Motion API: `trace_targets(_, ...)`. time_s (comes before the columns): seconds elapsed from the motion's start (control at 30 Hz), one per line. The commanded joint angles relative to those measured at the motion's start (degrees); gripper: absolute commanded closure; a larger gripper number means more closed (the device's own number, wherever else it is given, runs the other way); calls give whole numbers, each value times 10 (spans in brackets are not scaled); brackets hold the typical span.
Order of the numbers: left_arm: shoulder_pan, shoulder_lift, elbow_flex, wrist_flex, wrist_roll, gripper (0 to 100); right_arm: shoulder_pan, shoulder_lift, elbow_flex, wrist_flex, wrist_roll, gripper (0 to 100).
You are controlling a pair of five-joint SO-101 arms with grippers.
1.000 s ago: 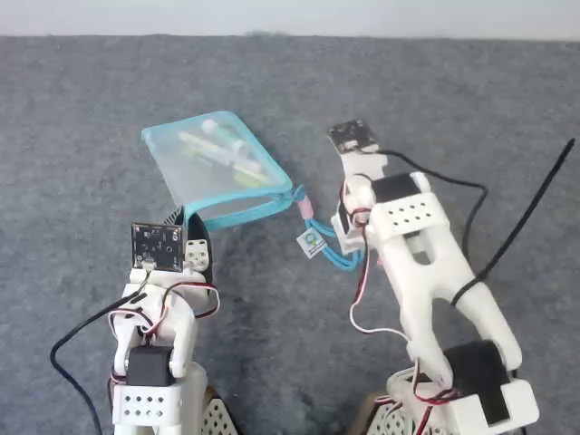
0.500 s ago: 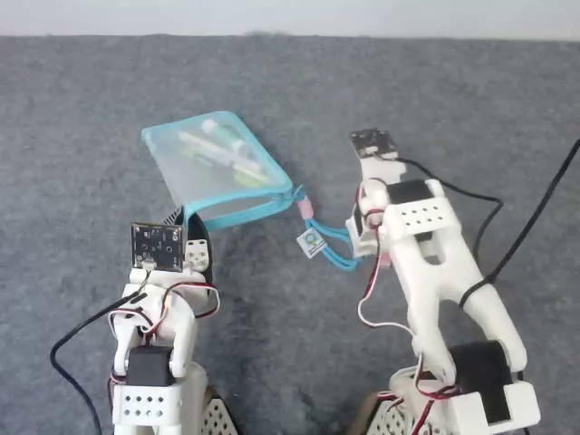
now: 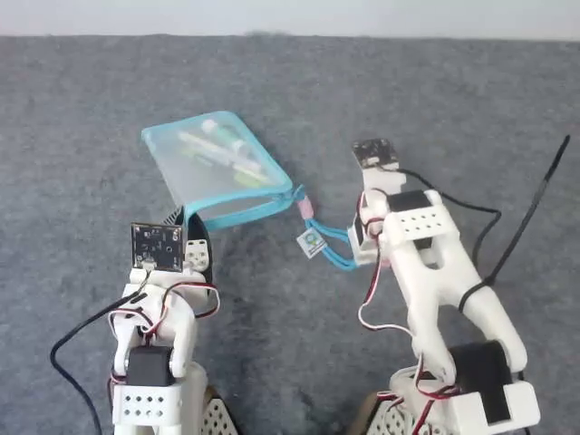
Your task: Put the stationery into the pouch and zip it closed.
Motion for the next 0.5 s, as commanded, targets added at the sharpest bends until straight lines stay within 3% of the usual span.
trace_targets(0.0, 3, -1, -5, 4, 4, 988, 10, -33, 11, -7, -4, 885)
trace_targets(0.23, 2, -1, -5, 4, 4, 988, 18, -33, 16, -8, -6, 815)
trace_targets(0.47, 2, 1, -5, 4, 4, 988, 41, -32, 22, -25, -15, 810)
